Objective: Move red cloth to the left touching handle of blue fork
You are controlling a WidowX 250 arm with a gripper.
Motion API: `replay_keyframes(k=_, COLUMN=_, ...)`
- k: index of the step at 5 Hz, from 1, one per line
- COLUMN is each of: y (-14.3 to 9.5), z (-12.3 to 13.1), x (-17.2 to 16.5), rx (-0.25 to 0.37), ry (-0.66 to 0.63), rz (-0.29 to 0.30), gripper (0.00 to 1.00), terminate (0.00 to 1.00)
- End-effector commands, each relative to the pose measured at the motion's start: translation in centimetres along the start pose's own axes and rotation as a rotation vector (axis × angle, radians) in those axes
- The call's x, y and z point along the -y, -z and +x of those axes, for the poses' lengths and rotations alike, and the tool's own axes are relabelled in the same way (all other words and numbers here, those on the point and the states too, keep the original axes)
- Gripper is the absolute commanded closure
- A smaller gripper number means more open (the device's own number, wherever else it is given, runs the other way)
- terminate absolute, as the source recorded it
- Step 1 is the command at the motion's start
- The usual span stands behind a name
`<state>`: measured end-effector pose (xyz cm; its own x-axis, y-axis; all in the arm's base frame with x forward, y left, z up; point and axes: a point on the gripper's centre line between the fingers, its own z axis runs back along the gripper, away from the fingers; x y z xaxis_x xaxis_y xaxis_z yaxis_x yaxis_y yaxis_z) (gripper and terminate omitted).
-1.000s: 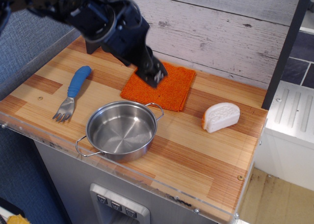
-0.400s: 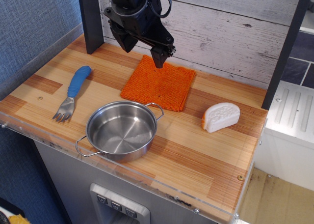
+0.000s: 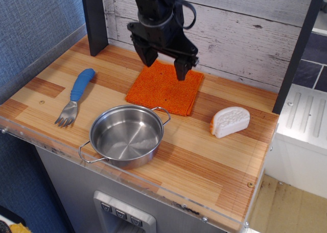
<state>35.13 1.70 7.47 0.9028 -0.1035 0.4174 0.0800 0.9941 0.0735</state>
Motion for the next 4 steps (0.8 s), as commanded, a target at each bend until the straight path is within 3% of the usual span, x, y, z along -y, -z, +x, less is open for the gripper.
replay_keyframes(k=1, y=1.6, z=1.7, x=-0.2, rx=-0.03, ry=0.023, rz=-0.009, gripper=0.0, terminate=0.0)
replay_keyframes(k=3, y=3.2, z=1.6, x=-1.3, rx=-0.088, ry=0.027, rz=0.014, gripper=0.0, terminate=0.0)
replay_keyframes(k=4, y=4.0, z=0.1, x=-1.6, rx=-0.147, ry=0.033, rz=0.018, gripper=0.0, terminate=0.0)
